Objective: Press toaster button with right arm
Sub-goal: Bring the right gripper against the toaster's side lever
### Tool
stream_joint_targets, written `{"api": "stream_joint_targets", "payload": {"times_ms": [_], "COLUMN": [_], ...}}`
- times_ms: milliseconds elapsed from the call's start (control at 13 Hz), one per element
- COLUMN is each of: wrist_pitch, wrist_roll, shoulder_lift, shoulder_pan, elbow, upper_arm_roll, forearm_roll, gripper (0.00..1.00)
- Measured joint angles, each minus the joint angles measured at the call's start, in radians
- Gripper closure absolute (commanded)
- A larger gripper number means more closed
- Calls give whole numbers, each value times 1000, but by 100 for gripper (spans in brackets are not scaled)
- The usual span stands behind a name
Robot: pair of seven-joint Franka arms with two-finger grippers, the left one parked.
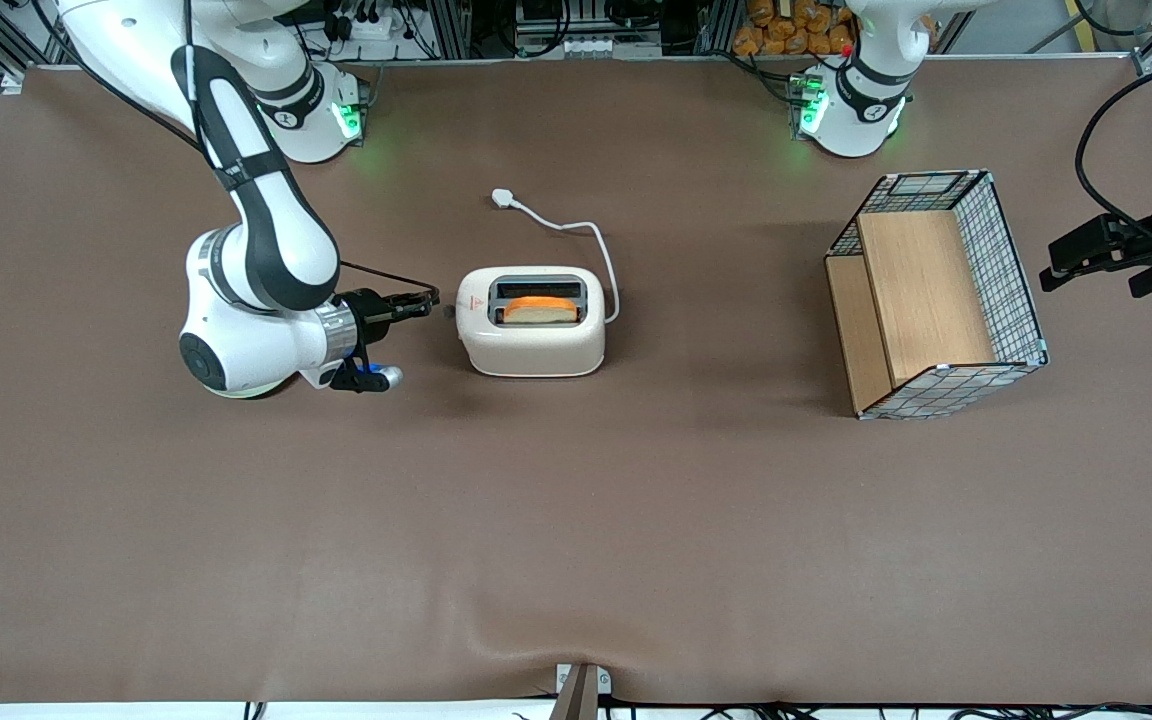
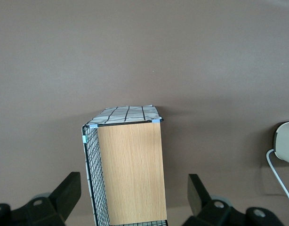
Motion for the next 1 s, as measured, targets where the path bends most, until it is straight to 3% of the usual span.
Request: {"api": "stream_joint_targets", "payload": {"times_ms": [1000], "wrist_pitch": [43], "wrist_roll": [-25], "shoulder_lift": [60], "shoulder_pan": [19], "elbow": [0], "upper_arm_roll": [1], "forearm_roll": [30], "gripper": [100]}}
